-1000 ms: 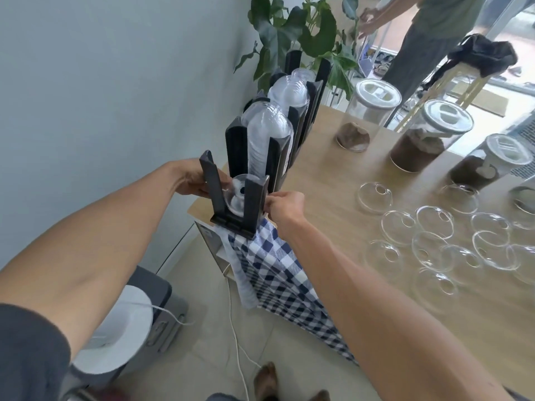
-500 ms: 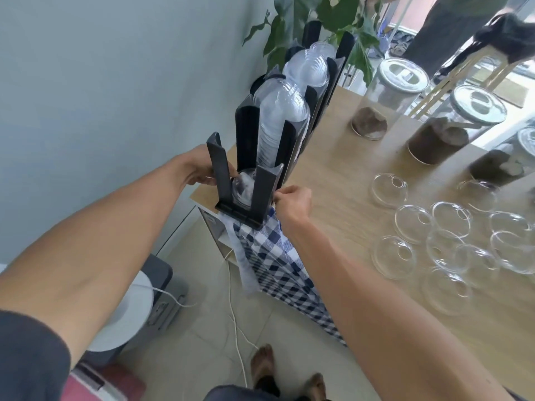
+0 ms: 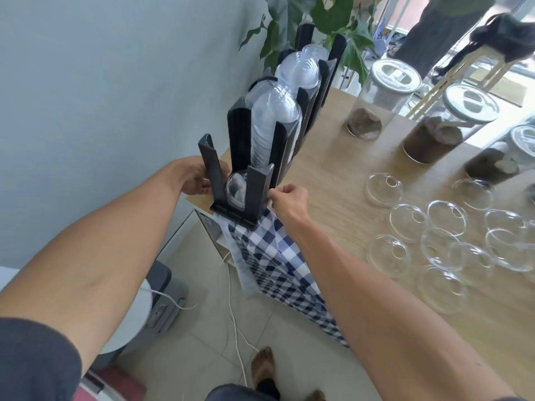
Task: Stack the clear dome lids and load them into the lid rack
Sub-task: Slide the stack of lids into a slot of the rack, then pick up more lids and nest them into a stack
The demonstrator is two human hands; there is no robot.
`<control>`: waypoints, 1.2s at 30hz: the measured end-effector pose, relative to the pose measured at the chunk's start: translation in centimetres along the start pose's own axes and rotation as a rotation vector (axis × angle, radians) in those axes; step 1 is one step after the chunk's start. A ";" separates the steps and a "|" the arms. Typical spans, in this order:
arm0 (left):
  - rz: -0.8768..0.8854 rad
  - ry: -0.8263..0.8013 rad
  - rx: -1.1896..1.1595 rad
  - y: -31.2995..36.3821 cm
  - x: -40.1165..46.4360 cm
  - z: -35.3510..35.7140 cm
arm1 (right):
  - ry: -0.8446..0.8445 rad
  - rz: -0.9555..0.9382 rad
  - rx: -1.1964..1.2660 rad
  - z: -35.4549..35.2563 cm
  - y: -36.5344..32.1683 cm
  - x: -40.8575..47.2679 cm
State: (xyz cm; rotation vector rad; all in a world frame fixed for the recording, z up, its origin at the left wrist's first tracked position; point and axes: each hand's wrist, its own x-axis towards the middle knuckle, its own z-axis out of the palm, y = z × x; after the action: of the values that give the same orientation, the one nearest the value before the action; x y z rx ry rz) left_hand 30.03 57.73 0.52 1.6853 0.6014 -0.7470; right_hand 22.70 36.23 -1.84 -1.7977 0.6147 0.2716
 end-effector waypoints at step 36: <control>0.549 0.243 0.550 -11.5 -16.9 39.0 | 0.143 -0.480 -0.587 -32.3 19.8 -11.7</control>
State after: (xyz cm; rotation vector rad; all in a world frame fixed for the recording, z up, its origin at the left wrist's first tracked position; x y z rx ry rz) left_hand 3.96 22.32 -0.55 2.3347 0.0650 -0.3170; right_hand -1.63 4.91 -2.31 -2.4816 0.1843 -0.0137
